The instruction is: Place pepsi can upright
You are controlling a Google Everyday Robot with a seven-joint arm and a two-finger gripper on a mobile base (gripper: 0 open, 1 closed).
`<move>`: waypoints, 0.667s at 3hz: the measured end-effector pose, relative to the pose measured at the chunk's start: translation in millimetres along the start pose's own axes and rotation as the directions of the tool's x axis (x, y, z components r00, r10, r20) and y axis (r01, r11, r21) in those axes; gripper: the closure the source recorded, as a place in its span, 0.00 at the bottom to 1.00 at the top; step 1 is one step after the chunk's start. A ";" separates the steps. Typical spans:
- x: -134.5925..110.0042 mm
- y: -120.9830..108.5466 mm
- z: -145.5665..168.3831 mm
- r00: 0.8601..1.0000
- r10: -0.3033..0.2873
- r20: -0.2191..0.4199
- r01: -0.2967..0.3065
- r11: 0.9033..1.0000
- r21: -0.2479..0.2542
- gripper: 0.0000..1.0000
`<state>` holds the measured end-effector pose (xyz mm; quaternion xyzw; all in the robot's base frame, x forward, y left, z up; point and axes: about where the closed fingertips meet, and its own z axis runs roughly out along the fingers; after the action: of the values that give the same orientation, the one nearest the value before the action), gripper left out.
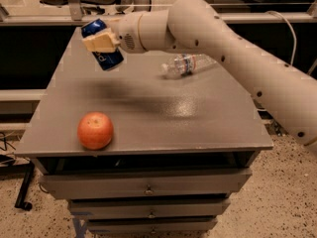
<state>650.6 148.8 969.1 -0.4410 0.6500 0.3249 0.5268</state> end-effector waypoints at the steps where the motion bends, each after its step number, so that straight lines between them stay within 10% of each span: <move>1: 3.2 12.7 -1.1 0.993 -0.110 0.036 0.112 0.991 -0.073 1.00; 2: 14.6 23.3 -7.6 0.980 -0.194 0.041 0.198 0.971 -0.136 1.00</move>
Offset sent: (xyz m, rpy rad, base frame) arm -0.0396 -0.0133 -0.0271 -0.0933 -0.2317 0.2814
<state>625.4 148.0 955.7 -0.5344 0.5715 0.3218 0.5331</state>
